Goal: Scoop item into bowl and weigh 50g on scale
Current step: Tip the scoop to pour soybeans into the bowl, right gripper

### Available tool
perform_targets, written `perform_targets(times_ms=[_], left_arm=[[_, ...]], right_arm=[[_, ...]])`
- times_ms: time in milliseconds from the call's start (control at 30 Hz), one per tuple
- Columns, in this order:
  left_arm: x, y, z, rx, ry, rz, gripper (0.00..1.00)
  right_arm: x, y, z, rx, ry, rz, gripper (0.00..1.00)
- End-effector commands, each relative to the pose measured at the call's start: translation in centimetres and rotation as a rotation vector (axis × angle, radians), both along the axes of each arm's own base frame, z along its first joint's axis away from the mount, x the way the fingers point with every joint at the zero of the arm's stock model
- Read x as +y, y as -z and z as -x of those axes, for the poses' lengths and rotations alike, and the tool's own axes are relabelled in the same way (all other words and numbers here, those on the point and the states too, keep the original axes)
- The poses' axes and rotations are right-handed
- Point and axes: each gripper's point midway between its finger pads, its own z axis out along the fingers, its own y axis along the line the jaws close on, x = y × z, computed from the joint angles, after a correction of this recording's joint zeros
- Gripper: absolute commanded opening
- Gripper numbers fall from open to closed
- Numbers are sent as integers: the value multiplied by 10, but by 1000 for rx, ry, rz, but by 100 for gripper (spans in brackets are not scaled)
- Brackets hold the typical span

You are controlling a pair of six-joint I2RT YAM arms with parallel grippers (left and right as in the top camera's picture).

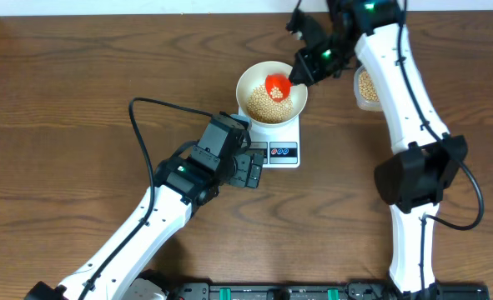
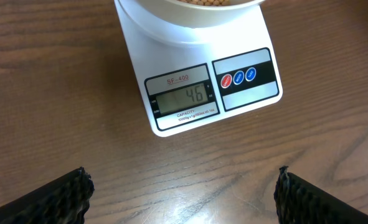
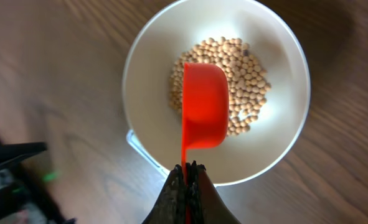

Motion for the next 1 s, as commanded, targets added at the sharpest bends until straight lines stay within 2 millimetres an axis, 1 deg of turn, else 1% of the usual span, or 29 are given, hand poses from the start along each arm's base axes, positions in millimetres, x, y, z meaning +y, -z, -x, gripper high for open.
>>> perform_targets(times_ms=[0,133,300,433,533,633,967], left_arm=[[1,-4,0,-14,6,1,95],[1,-4,0,-15,6,1,95],[1,-4,0,-14,6,0,95],[1,-4,0,-14,6,1,95],[1,-4,0,-15,6,1,95],[1,-4,0,-14,6,1,95],[1,-4,0,-14,6,1,95]], right_arm=[[-10,-19,-6,-101,39,92,1],[-6,-20,-8,-115,33,87,1],[-9,-20,-17,-155,46,118,1],[1,-20,-11,-182,-30,129,1],[7,-19,-9,-203,-50,166,1],[5,-17,-11,-219,-45,201,1],[7,-18,-11,-230,-61,202,1]])
